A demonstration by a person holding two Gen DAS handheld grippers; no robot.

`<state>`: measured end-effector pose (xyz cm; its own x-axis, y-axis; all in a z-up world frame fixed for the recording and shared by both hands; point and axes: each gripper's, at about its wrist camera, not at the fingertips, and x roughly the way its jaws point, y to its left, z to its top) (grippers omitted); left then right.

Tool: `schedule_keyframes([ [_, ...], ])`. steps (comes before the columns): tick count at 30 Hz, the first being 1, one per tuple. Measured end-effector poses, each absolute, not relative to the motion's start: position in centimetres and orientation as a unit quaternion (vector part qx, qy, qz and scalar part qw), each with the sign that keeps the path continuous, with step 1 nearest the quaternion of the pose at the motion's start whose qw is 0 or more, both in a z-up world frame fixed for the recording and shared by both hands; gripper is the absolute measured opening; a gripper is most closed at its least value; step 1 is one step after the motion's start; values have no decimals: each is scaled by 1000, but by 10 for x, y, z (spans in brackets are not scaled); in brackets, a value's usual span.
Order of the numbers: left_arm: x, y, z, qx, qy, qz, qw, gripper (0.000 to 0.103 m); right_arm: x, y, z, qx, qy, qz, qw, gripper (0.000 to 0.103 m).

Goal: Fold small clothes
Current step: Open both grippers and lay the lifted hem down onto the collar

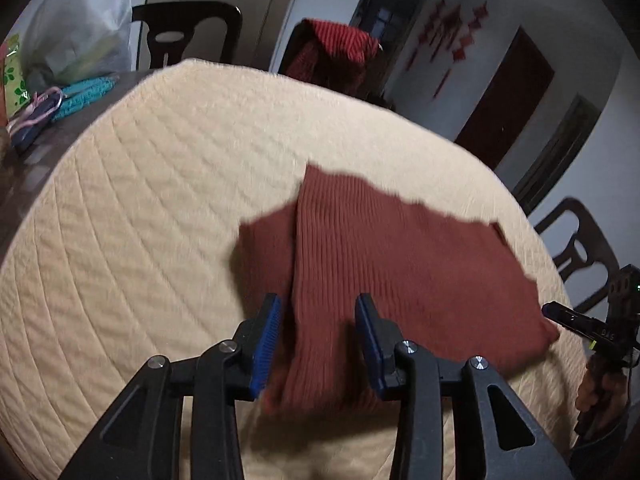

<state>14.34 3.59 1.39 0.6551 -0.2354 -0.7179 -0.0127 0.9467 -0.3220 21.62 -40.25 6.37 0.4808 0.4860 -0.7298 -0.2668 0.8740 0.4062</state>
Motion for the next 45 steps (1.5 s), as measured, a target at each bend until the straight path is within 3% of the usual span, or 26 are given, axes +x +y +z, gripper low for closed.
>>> schedule_keyframes([
  [4,127,35,11,-145,408,-57,900,38,204,-413,59,119,463,208,853,36],
  [6,122,37,10,-146,402,-54,902,25,198,-414,60,117,454,212,857,17],
  [9,117,35,7,-144,403,-54,902,18,196,-414,54,117,459,209,856,12],
  [21,105,31,11,-115,400,-60,907,18,196,-416,60,92,454,205,862,11],
  [30,96,16,57,-110,340,-62,932,18,172,-368,95,45,401,251,880,12],
  [38,126,-61,7,-63,417,-131,897,18,179,-301,49,-22,448,289,846,12],
  [45,119,-65,21,-55,402,-140,903,18,176,-311,66,-15,427,285,858,12],
])
